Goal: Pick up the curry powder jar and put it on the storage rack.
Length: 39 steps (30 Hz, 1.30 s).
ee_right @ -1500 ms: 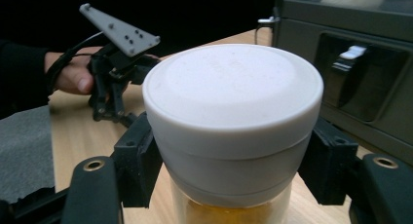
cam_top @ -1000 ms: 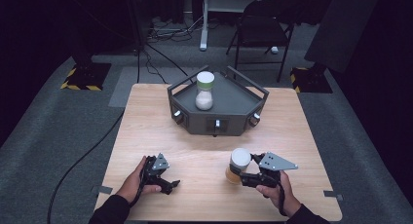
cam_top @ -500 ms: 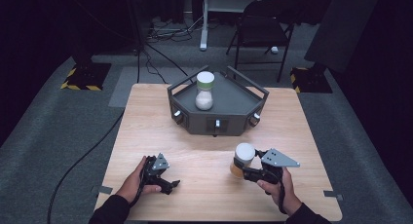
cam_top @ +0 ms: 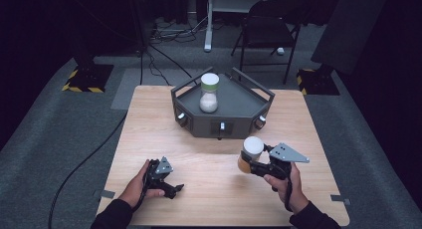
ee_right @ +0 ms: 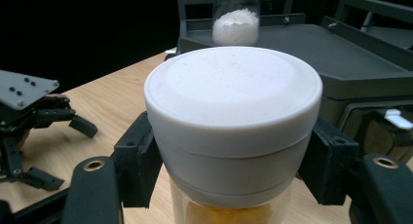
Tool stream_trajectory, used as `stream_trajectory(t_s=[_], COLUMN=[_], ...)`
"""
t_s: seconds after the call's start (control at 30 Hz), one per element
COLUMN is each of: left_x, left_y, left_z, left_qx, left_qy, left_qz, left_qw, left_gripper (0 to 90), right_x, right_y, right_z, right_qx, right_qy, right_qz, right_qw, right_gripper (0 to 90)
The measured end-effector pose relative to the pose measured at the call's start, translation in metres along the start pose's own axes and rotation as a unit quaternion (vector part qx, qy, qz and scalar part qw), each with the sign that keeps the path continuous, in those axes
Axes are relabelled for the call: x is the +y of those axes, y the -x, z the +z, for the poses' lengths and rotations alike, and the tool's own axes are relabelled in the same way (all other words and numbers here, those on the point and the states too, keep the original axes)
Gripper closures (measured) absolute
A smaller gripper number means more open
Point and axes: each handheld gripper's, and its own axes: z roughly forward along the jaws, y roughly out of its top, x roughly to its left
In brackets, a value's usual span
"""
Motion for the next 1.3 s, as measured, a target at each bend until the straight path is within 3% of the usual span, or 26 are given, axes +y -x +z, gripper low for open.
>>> stream_trajectory(t_s=[0.13, 0.4, 0.83, 1.3], left_x=[0.000, 0.000, 0.000, 0.000], left_y=[0.000, 0.000, 0.000, 0.000], left_z=[0.000, 0.000, 0.000, 0.000], left_qx=[0.000, 0.000, 0.000, 0.000], left_qy=[0.000, 0.000, -0.001, -0.001], left_qz=[0.000, 0.000, 0.001, 0.001], left_qw=[1.0000, 1.0000, 1.0000, 1.0000], left_gripper=[0.3, 0.3, 0.3, 0.3], right_x=[0.007, 0.029, 0.058, 0.097], right_y=[0.004, 0.006, 0.013, 0.014], right_z=[0.004, 0.008, 0.023, 0.042], right_qx=[-0.008, -0.032, -0.059, -0.089], right_qy=[0.004, 0.011, 0.025, 0.036], right_qz=[0.006, -0.006, 0.005, -0.008], right_qw=[0.9999, 0.9994, 0.9979, 0.9953], right_gripper=[33.2, 33.2, 33.3, 33.3])
